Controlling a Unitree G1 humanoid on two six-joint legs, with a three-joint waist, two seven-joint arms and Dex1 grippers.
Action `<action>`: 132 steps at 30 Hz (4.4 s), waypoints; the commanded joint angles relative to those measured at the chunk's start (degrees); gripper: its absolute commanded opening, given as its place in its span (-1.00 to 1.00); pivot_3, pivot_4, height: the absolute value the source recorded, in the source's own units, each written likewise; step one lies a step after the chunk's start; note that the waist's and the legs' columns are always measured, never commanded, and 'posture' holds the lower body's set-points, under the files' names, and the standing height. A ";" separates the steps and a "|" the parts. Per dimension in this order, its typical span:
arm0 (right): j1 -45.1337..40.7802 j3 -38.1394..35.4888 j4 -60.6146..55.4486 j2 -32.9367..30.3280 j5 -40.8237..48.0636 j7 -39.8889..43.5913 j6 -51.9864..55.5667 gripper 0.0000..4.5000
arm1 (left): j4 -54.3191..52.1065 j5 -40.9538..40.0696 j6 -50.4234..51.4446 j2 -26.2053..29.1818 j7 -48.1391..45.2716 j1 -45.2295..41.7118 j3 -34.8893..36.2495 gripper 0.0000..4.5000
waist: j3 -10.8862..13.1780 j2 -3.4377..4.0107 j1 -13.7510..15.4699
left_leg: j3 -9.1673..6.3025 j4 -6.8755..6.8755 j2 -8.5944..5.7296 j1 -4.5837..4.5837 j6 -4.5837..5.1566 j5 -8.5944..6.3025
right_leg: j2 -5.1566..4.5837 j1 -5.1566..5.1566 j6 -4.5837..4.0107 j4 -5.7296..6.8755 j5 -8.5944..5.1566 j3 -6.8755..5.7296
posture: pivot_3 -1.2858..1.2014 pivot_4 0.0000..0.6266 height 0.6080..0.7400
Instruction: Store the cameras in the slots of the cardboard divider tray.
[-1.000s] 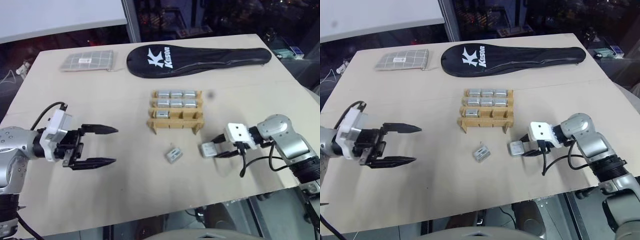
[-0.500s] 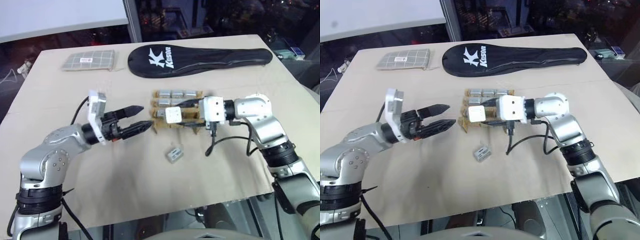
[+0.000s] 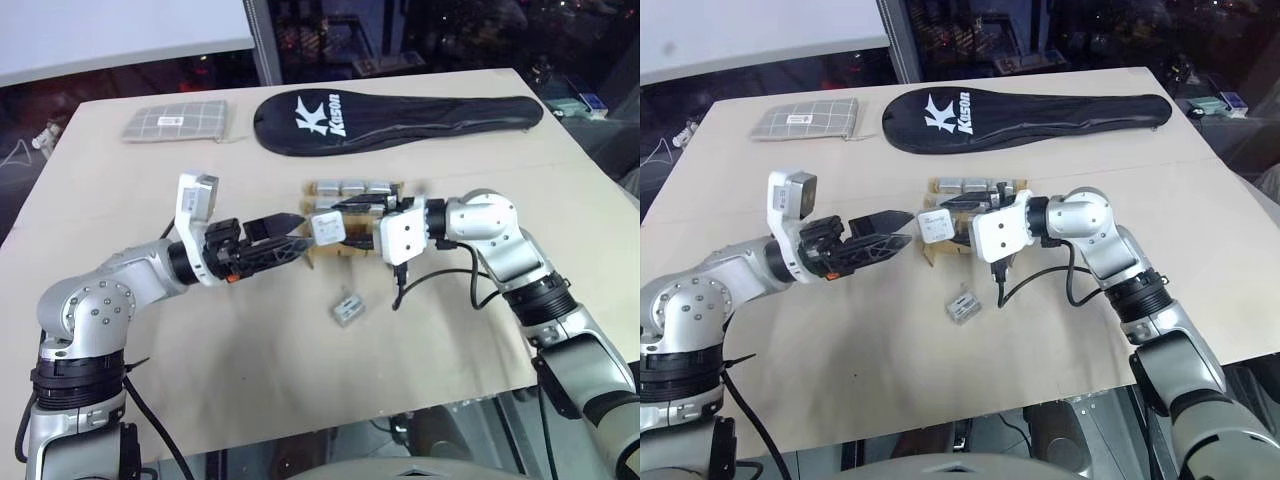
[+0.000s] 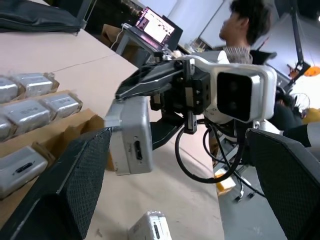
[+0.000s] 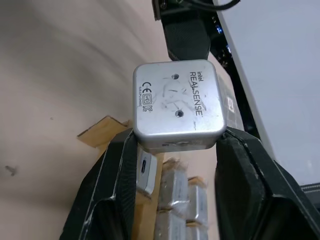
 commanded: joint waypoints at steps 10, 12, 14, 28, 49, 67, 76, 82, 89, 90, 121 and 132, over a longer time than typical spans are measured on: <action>-2.35 0.56 -3.42 0.50 -0.30 -3.05 -4.06 -0.24 | 0.63 0.93 -0.55 0.83 -2.65 -0.80 0.38 0.88 | 0.00 0.00 0.00 | 0.02 -0.01 0.00 0.00 -0.03 0.02 | 0.00 0.00 0.00 -0.02 0.00 0.01 | 0.03 -0.52 1.00; -2.42 0.60 -3.60 0.52 -0.22 -3.03 -4.06 -0.24 | 1.12 0.68 -0.53 0.36 -2.34 -1.17 0.67 0.59 | 0.00 0.00 0.00 | 0.01 0.00 0.00 0.00 -0.03 0.02 | 0.00 0.00 0.00 -0.02 0.00 0.01 | 0.03 -0.52 1.00; -2.50 0.69 -4.15 0.63 0.04 -2.84 -3.73 -0.24 | 1.84 0.63 -0.31 0.48 -2.46 -1.59 0.72 0.25 | 0.00 0.00 0.00 | 0.01 0.00 0.00 0.00 -0.02 0.01 | 0.00 0.00 0.00 -0.02 0.00 0.02 | 0.03 -0.52 1.00; 0.68 0.75 -15.66 0.19 4.23 0.56 14.12 0.39 | 2.63 4.03 -0.76 1.29 -4.77 -3.13 -2.17 -0.72 | 0.00 0.00 0.07 | -0.01 -0.01 0.00 0.00 0.00 0.00 | -0.01 0.00 0.00 -0.01 0.00 0.00 | 0.03 -0.52 1.00; 56.12 -43.23 -45.89 -17.66 44.31 -2.57 52.11 0.99 | 48.82 41.11 -60.12 -16.22 -27.75 -28.30 -19.43 -0.72 | -0.06 -0.02 3.07 | -0.03 0.50 -0.33 -0.50 0.36 -0.18 | -0.02 0.05 0.05 -0.13 -0.02 -0.34 | 0.03 -0.52 1.00; 77.89 -58.02 -50.12 -7.63 53.00 -0.85 40.16 0.99 | 73.70 47.62 -74.35 -21.07 -33.83 -39.83 -15.95 -0.72 | -0.08 -0.06 1.82 | 0.18 0.69 -0.25 -0.37 0.45 -0.23 | 0.06 0.21 0.49 -0.11 -0.08 -0.14 | 0.03 -0.52 1.00; 77.31 -56.65 -49.40 -8.11 52.99 -1.20 38.35 0.99 | 76.70 49.63 -74.61 -19.57 -33.26 -41.07 -14.13 -0.72 | -0.08 -0.06 1.72 | 0.17 0.69 -0.25 -0.36 0.45 -0.23 | 0.07 0.21 0.49 -0.09 -0.08 -0.14 | 0.03 -0.52 1.00; 76.98 -55.64 -49.37 -7.87 52.79 -1.80 38.27 0.99 | 77.54 51.06 -72.73 -19.29 -33.53 -39.51 -14.30 -0.72 | -0.08 -0.06 1.71 | 0.16 0.69 -0.26 -0.36 0.45 -0.23 | 0.07 0.21 0.49 -0.08 -0.08 -0.14 | 0.03 -0.52 1.00; 77.37 -55.51 -49.79 -8.06 52.69 -2.44 37.89 0.99 | 77.63 52.33 -75.69 -20.61 -33.42 -37.94 -14.03 -0.72 | -0.10 -0.07 1.72 | 0.14 0.70 -0.27 -0.33 0.45 -0.23 | 0.06 0.24 0.49 -0.07 -0.07 -0.14 | 0.03 -0.52 1.00; 77.48 -55.46 -49.68 -8.12 52.34 -2.33 37.65 0.99 | 77.76 52.69 -76.36 -20.88 -33.28 -37.82 -14.14 -0.72 | -0.10 -0.07 1.73 | 0.14 0.70 -0.27 -0.32 0.45 -0.23 | 0.06 0.25 0.49 -0.07 -0.07 -0.14 | 0.03 -0.52 1.00; 75.01 -52.69 -48.85 -9.91 51.41 -3.30 37.54 1.00 | 79.18 55.74 -77.39 -21.18 -31.57 -40.91 -12.15 0.97 | -0.11 -0.12 1.69 | 0.19 0.68 -0.21 0.57 0.51 -0.27 | 0.06 1.08 0.58 -0.12 -0.12 -0.12 | 0.03 -0.52 1.00; 58.18 -35.71 -43.75 -20.33 43.37 -2.21 44.31 1.00 | 33.79 40.60 -40.66 -3.30 -37.62 -24.33 -13.86 0.97 | -0.11 -0.05 -0.08 | 0.33 0.50 0.14 0.75 0.52 -0.28 | 0.12 1.03 0.57 -0.07 -0.12 0.30 | 0.03 -0.52 1.00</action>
